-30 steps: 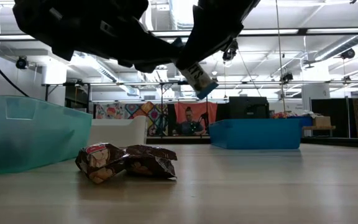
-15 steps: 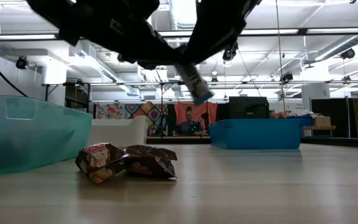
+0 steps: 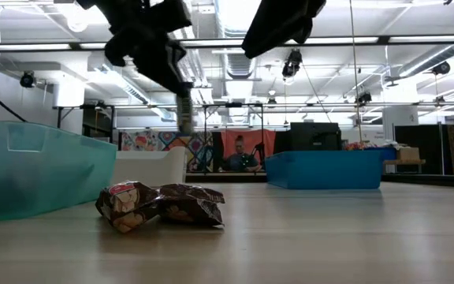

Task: Sort candy
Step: Put the white chocolate bar into the white bin

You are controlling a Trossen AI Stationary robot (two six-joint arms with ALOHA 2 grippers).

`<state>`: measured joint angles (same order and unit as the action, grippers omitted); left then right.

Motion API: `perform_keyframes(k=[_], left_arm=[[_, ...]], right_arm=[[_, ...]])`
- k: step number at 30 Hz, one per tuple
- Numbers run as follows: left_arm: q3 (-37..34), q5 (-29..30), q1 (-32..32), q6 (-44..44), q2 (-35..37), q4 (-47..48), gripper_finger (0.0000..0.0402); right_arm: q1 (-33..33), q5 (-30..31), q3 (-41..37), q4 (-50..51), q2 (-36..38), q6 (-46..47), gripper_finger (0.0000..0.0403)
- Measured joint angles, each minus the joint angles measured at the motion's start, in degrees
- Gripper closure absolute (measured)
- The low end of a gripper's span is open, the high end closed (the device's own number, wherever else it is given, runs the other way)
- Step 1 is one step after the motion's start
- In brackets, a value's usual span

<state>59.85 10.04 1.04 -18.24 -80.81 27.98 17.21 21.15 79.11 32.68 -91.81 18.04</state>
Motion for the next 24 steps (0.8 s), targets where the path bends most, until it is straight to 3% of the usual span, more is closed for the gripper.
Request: perform_keyframes(k=[8,16,19,24], left_arm=[[0.45,-0.05,15.5,0.34,9.18,10.28,0.0396],[-3.62,-0.79,35.41,20.25,10.2,10.03,0.0396],[-7.79,-1.61,38.87,26.06,9.4,5.87,0.0396],[-14.24,-5.19,39.09,29.01,9.05,-3.93,0.0388]], right_arm=[[0.0,-0.09,-0.18,0.07,-1.38,0.0,0.0293],[0.0,-0.04,-0.3,-0.56,-2.83,0.0,0.0293],[0.0,0.56,-0.44,-1.36,-2.93,0.0,0.029],[0.0,1.61,-0.55,-1.34,-3.02,0.26,0.0291]])
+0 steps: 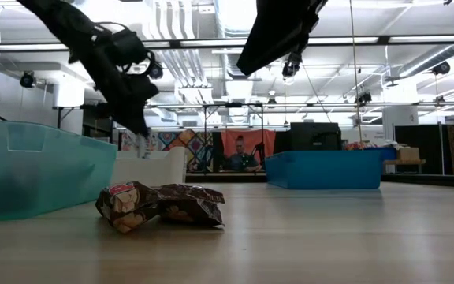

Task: Sort candy
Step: Put the white chocolate bar into the white bin, then put the brown chocolate bar into the green bin

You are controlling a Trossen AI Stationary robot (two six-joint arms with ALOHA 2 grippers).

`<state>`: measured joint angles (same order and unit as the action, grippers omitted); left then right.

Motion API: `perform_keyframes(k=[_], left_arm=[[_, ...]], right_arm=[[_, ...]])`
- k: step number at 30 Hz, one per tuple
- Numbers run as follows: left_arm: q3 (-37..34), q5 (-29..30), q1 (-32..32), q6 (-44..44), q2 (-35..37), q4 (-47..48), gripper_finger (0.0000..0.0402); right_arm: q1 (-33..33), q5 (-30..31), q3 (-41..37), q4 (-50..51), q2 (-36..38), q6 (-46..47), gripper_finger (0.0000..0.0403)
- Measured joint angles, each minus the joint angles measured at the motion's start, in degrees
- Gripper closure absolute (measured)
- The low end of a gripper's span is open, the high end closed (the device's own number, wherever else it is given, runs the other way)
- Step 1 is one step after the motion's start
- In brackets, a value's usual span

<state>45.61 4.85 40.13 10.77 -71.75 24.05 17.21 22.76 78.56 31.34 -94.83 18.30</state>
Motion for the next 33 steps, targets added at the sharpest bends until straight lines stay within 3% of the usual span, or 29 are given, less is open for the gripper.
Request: perform_keyframes(k=[5,9,16,27,33], left_arm=[[-3.69,-6.26,-0.07,3.32,0.12,-8.79,0.0384],[-5.91,-6.96,-0.12,4.59,0.14,-11.85,0.0384],[-6.25,-6.94,-0.18,5.46,0.12,-12.44,0.0364],[-6.24,-6.94,-0.18,4.13,0.38,-12.22,0.0297],[-2.94,-6.92,-0.18,1.01,0.58,-5.17,0.028]], right_arm=[[0.0,0.27,-0.09,0.03,0.0,0.44,0.0293],[0.0,0.43,-0.12,-0.13,0.0,1.25,0.0288],[0.0,1.34,-0.24,-0.2,0.0,1.25,0.0287],[0.0,1.34,-0.24,-0.35,0.0,1.31,0.0286],[0.0,1.34,-0.24,-0.35,0.0,1.32,0.0286]])
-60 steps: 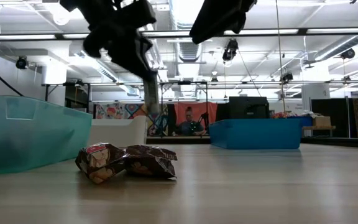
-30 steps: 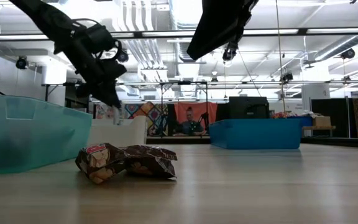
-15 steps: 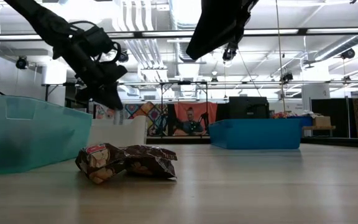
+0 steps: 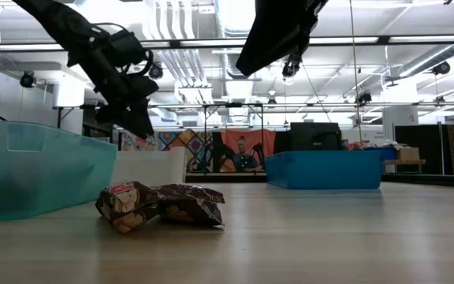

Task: Sort candy
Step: Put the brown chocolate bar into the green bin

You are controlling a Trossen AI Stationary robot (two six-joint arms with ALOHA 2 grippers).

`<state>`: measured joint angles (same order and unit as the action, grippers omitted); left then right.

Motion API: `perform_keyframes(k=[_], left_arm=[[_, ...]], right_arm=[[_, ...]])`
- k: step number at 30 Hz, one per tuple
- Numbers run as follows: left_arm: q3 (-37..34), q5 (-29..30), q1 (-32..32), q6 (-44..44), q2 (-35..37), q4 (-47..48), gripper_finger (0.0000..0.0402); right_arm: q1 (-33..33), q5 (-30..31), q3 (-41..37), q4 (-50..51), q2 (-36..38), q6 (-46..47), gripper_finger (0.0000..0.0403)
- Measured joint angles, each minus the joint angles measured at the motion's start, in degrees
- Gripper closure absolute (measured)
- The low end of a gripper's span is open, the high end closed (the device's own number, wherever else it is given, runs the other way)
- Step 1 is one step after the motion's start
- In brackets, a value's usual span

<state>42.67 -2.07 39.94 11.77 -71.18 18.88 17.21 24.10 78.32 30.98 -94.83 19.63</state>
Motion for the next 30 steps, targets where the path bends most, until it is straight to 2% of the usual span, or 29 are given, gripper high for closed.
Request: perform_keyframes(k=[3,8,16,24,30], left_arm=[[2.12,0.0,-0.31,-1.21,0.06,3.16,0.0279],[2.83,0.0,-3.69,-2.36,2.37,2.99,0.0279],[2.57,0.02,-15.0,-5.18,9.62,0.55,0.0279],[2.54,0.04,-28.06,-9.77,15.32,-2.91,0.0279],[1.9,0.02,-37.1,-11.33,14.78,-3.57,0.0279]], right_arm=[[0.0,0.0,0.0,0.08,0.0,1.03,0.0289],[0.39,0.0,0.0,1.98,0.0,4.59,0.0294],[0.56,-0.93,-0.02,11.04,0.0,17.31,0.0298],[0.69,-10.76,-0.02,20.38,0.0,29.32,0.0315],[2.48,-15.02,-0.02,20.67,0.0,24.33,0.0324]])
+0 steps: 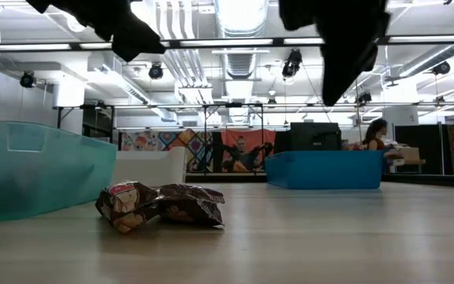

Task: Sort candy
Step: Put the brown chocolate bar into the green bin

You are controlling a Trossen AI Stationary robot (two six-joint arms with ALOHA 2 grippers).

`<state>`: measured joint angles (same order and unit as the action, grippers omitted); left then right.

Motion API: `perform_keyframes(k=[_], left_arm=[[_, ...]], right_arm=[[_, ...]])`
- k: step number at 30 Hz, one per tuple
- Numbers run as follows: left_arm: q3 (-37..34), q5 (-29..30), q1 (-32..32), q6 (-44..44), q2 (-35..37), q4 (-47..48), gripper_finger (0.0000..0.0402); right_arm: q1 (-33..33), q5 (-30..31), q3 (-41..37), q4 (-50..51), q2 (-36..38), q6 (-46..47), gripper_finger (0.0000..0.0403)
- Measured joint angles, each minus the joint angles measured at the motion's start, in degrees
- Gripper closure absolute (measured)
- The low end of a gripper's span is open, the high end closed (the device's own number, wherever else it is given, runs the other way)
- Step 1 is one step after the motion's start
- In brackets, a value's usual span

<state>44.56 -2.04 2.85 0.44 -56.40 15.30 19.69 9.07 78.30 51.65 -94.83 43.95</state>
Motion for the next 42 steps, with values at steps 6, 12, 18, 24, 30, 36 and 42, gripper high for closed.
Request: perform_keyframes(k=[6,12,18,24,30,36,42], left_arm=[[-0.23,-0.02,-7.04,-2.26,-3.47,-0.21,0.0279],[-0.23,-0.04,-11.51,-5.74,-8.95,-9.11,0.0279],[-0.23,-0.1,-13.38,-9.44,-16.19,-15.79,0.0271],[-0.23,-0.2,-14.2,-10.79,-21.26,-17.5,0.0241],[-0.23,-3.85,-15.25,-13.68,-25.51,-20.69,0.0197],[-0.23,-5.46,-17.58,-19.44,-31.07,-25.34,0.0172],[-0.23,-6.33,-18.97,-22.05,-35.3,-29.63,0.0166]], right_arm=[[4.29,-0.78,0.0,0.09,0.0,-2.46,0.0328],[6.74,-5.13,0.0,0.11,0.0,8.02,0.0317],[10.29,-8.27,0.0,0.08,0.02,12.89,0.0301],[13.98,-8.03,0.0,0.02,1.21,18.3,0.0301],[16.63,-4.77,0.0,0.02,3.28,20.1,0.0301],[17.53,-1.47,0.0,0.06,4.74,20.16,0.03],[17.54,-1.37,0.0,0.12,4.77,20.14,0.03]])
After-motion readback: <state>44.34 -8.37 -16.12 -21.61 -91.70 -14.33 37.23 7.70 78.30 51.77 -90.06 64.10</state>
